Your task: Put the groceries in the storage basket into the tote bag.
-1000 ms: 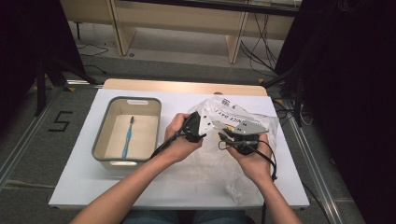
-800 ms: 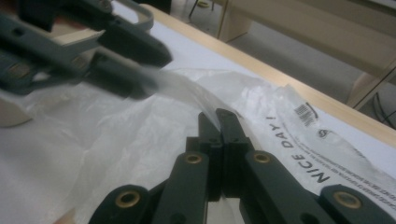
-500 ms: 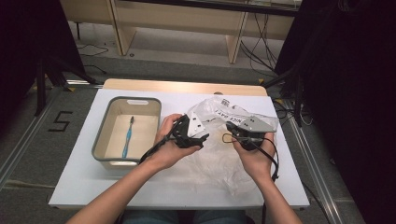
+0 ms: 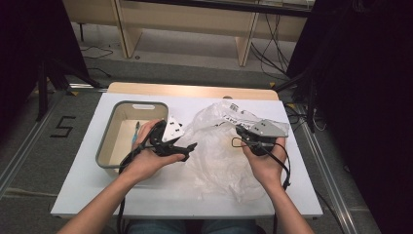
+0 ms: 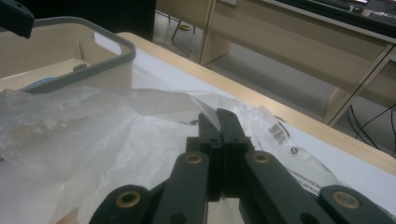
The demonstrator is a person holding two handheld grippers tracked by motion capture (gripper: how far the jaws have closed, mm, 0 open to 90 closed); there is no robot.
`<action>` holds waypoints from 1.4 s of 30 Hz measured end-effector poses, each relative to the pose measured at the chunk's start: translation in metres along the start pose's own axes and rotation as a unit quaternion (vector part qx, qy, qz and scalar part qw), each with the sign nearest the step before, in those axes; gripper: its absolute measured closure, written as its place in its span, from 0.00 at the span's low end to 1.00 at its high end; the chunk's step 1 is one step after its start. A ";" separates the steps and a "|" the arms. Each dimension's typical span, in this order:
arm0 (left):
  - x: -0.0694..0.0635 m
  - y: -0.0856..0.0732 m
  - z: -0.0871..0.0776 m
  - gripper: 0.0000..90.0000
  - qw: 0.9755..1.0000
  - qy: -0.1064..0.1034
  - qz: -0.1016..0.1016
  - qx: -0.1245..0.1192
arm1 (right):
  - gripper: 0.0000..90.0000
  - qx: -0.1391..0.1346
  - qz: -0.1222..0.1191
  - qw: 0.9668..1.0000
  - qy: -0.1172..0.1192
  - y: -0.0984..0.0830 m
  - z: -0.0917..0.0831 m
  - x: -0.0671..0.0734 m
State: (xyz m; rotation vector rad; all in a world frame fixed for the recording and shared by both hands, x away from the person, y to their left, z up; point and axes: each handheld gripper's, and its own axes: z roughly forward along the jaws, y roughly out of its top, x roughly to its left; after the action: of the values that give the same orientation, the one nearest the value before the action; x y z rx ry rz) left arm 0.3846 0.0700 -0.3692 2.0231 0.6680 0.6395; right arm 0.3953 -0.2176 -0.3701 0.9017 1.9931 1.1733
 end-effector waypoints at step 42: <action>0.056 -0.035 -0.034 0.26 0.996 0.048 -0.062 0.042 | 1.00 -0.009 0.014 1.000 -0.011 0.002 -0.006 -0.005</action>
State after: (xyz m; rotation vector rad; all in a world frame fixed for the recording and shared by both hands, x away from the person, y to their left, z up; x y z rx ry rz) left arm 0.3957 0.1436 -0.3730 2.0199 0.8837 0.6470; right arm 0.3944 -0.2238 -0.3650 0.9326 1.9564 1.1899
